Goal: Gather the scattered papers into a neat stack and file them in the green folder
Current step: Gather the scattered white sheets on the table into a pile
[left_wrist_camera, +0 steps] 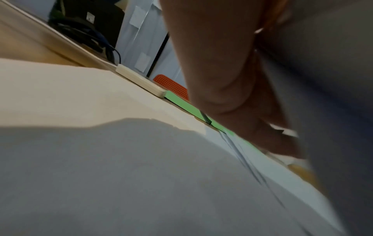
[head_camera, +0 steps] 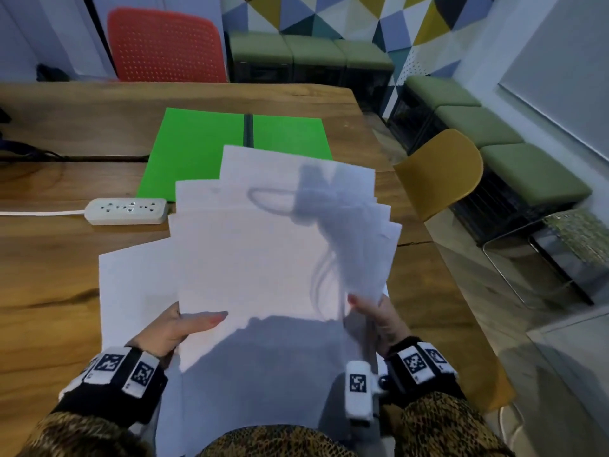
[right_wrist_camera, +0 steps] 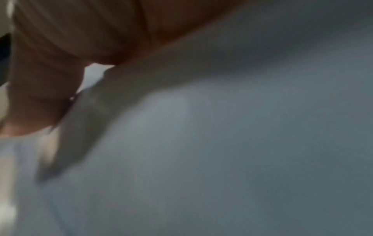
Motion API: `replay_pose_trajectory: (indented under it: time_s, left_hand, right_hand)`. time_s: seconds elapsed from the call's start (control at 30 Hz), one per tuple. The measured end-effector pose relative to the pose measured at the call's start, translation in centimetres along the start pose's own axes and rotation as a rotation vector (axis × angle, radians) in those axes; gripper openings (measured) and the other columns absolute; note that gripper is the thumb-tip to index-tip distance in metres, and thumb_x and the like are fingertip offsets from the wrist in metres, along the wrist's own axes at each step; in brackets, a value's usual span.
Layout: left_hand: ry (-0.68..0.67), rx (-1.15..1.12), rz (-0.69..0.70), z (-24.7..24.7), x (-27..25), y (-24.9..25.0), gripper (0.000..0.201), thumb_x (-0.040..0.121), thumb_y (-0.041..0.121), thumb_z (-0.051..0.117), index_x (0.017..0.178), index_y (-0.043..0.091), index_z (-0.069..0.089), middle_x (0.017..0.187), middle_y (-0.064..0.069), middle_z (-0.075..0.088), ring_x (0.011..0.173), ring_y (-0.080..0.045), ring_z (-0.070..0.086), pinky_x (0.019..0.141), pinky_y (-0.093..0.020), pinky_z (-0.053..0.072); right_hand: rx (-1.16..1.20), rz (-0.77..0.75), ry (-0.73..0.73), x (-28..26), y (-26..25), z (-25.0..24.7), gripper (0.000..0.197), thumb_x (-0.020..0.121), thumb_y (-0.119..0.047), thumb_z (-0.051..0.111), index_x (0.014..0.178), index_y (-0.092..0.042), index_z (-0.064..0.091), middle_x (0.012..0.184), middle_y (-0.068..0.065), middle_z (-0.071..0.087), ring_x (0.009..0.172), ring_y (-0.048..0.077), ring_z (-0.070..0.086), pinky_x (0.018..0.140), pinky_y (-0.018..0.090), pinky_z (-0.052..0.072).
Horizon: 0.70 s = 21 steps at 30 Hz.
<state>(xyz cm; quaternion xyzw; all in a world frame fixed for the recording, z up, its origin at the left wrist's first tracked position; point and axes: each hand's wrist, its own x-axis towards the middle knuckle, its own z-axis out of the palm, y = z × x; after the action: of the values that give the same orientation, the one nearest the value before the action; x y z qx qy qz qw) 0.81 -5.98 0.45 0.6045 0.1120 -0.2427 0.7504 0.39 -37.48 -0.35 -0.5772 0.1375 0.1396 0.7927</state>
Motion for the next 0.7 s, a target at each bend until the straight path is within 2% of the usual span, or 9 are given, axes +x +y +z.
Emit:
replay_pose_trajectory:
  time_s: [0.1,0.2,0.3,0.37,0.43,0.5,0.53,0.63,0.7]
  left_hand:
    - [0.009,-0.011,0.026,0.5,0.2,-0.6,0.073,0.009,0.041,0.092,0.074,0.009,0.079,0.086,-0.002,0.077,0.082,-0.005,0.071,0.061,-0.010,0.053]
    - [0.030,-0.010,0.010,1.0,0.5,-0.8,0.076,0.016,0.039,0.093,0.082,0.003,0.078,0.094,-0.007,0.076,0.089,-0.012,0.072,0.070,-0.016,0.056]
    - [0.005,0.071,0.023,1.5,0.2,-0.1,0.078,0.020,0.053,0.089,0.086,0.013,0.078,0.094,0.004,0.076,0.087,-0.004,0.071,0.068,-0.011,0.054]
    - [0.050,0.126,0.039,1.3,0.4,0.2,0.080,0.034,0.061,0.084,0.100,0.018,0.071,0.099,0.006,0.075,0.087,-0.007,0.071,0.066,-0.010,0.052]
    - [0.328,0.292,0.080,0.3,0.9,-0.3,0.068,0.063,0.047,0.078,0.119,0.015,0.057,0.117,-0.010,0.067,0.098,-0.022,0.066,0.079,-0.020,0.053]
    - [0.766,0.624,0.006,-1.6,1.2,-1.1,0.070,0.076,0.035,0.070,0.137,0.017,0.040,0.140,-0.022,0.046,0.124,-0.039,0.045,0.104,-0.045,0.039]
    - [0.917,0.707,-0.080,-2.3,1.0,-1.3,0.074,0.076,0.032,0.070,0.140,0.020,0.034,0.147,-0.021,0.035,0.132,-0.041,0.032,0.108,-0.054,0.029]
    - [1.083,0.705,-0.316,-4.2,0.2,-1.8,0.083,0.071,0.029,0.072,0.140,0.020,0.026,0.150,-0.017,0.023,0.135,-0.039,0.020,0.108,-0.058,0.022]
    - [1.086,0.722,-0.370,-4.6,0.1,-2.1,0.083,0.070,0.027,0.072,0.138,0.020,0.025,0.146,-0.016,0.025,0.130,-0.040,0.024,0.106,-0.057,0.025]
  right_hand:
    - [-0.073,0.055,-0.010,0.1,0.8,-0.2,0.074,0.031,-0.033,0.094,0.095,-0.008,0.067,0.085,0.005,0.075,0.087,0.021,0.068,0.084,0.032,0.051]
    - [-0.178,0.127,0.055,0.3,1.8,0.1,0.085,0.032,-0.034,0.094,0.107,-0.008,0.064,0.100,0.010,0.074,0.104,0.029,0.065,0.102,0.043,0.042]
    - [-0.267,0.142,0.117,0.7,2.1,-0.3,0.096,0.027,-0.041,0.094,0.109,-0.004,0.061,0.104,0.018,0.071,0.100,0.034,0.066,0.099,0.049,0.046]
    - [-0.323,0.168,0.167,0.7,2.5,-0.5,0.098,0.028,-0.045,0.093,0.108,0.000,0.059,0.102,0.021,0.069,0.097,0.035,0.066,0.095,0.051,0.049]
    - [-0.301,0.174,0.227,0.2,3.1,-1.0,0.090,0.039,-0.035,0.092,0.111,0.004,0.056,0.099,0.021,0.068,0.095,0.036,0.065,0.092,0.049,0.051]
    - [-0.271,0.178,0.262,-0.1,3.9,-1.8,0.108,0.023,-0.043,0.092,0.114,0.001,0.053,0.103,0.021,0.066,0.096,0.037,0.064,0.090,0.049,0.051]
    - [-0.254,0.178,0.270,-0.2,4.1,-2.1,0.113,0.017,-0.047,0.091,0.113,0.000,0.054,0.105,0.022,0.066,0.097,0.037,0.064,0.091,0.051,0.050]
    - [-0.229,0.173,0.251,-0.3,3.9,-2.0,0.091,0.030,-0.039,0.093,0.105,0.001,0.059,0.106,0.028,0.067,0.095,0.039,0.065,0.089,0.050,0.051]
    - [-0.247,0.160,0.284,0.1,4.2,-2.2,0.113,0.015,-0.046,0.092,0.110,0.005,0.056,0.107,0.028,0.066,0.096,0.039,0.065,0.089,0.050,0.052]
